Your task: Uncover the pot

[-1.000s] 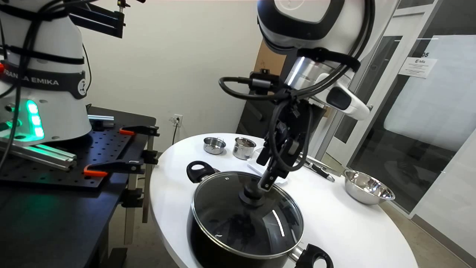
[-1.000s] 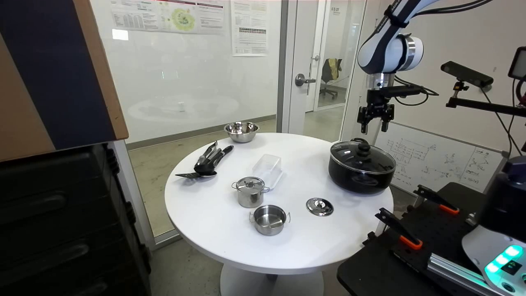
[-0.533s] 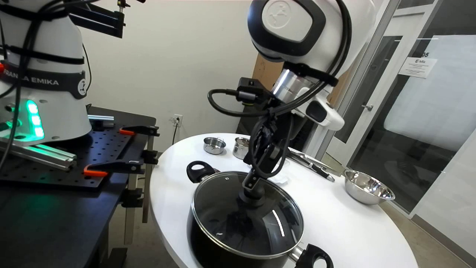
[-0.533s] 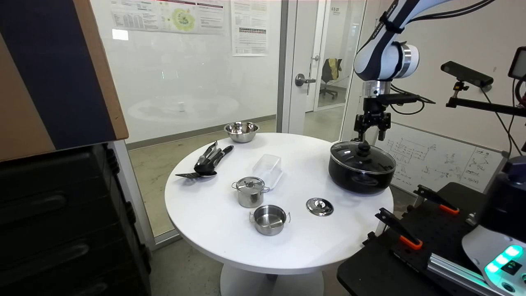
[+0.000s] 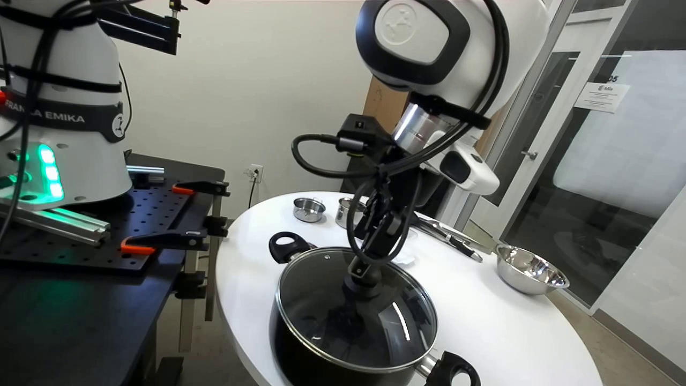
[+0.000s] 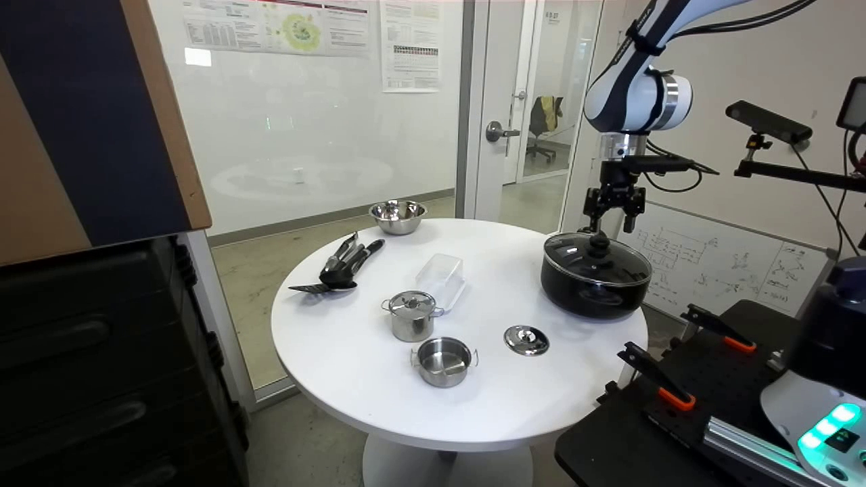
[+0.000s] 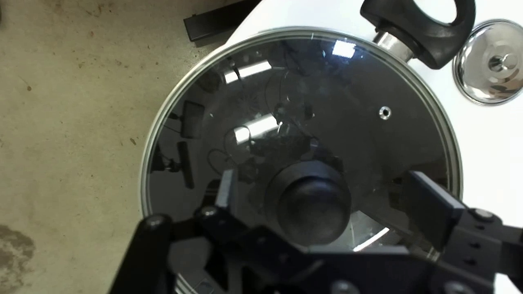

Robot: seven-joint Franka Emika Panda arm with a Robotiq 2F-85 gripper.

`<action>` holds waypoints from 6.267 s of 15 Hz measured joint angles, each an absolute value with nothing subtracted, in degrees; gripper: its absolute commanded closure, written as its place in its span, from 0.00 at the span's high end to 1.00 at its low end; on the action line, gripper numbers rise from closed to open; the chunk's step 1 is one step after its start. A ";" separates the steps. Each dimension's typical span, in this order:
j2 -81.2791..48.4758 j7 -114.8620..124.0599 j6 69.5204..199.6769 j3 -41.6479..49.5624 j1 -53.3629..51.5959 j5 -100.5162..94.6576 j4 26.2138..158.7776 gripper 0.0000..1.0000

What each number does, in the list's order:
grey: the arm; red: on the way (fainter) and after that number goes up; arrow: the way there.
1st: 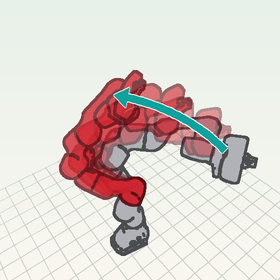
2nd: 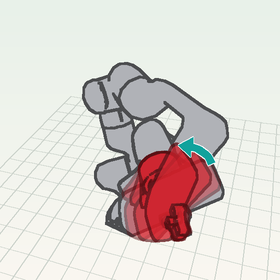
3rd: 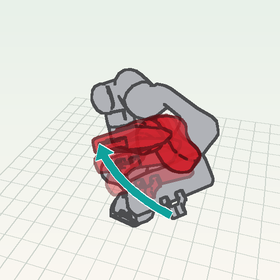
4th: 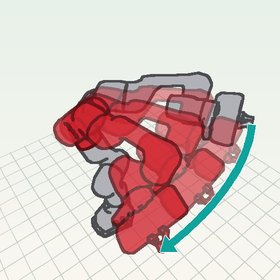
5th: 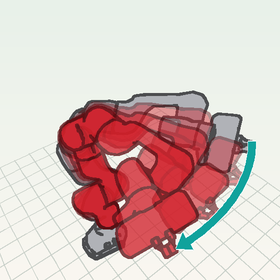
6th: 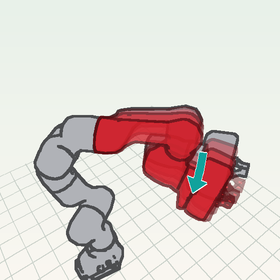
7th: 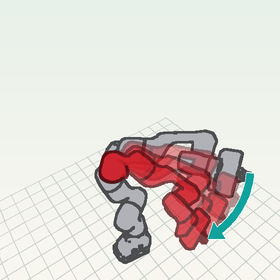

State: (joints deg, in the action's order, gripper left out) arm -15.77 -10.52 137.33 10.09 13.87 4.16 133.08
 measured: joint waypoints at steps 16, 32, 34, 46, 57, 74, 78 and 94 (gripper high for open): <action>-21.08 -10.28 141.30 8.52 13.94 4.17 130.16 0.52; -17.65 -12.52 137.06 8.58 14.81 4.17 130.00 0.25; -13.90 -13.55 133.74 8.94 15.18 4.11 130.21 0.25; -15.83 -3.68 128.07 7.04 10.70 4.39 116.85 0.25; -22.79 1.76 127.30 6.35 9.04 4.63 108.91 0.25; -32.09 11.89 127.28 5.41 7.83 7.46 99.85 0.25; -37.81 16.83 127.36 5.35 7.03 8.84 94.13 0.25; -52.43 21.62 130.68 4.90 6.97 11.68 78.82 0.25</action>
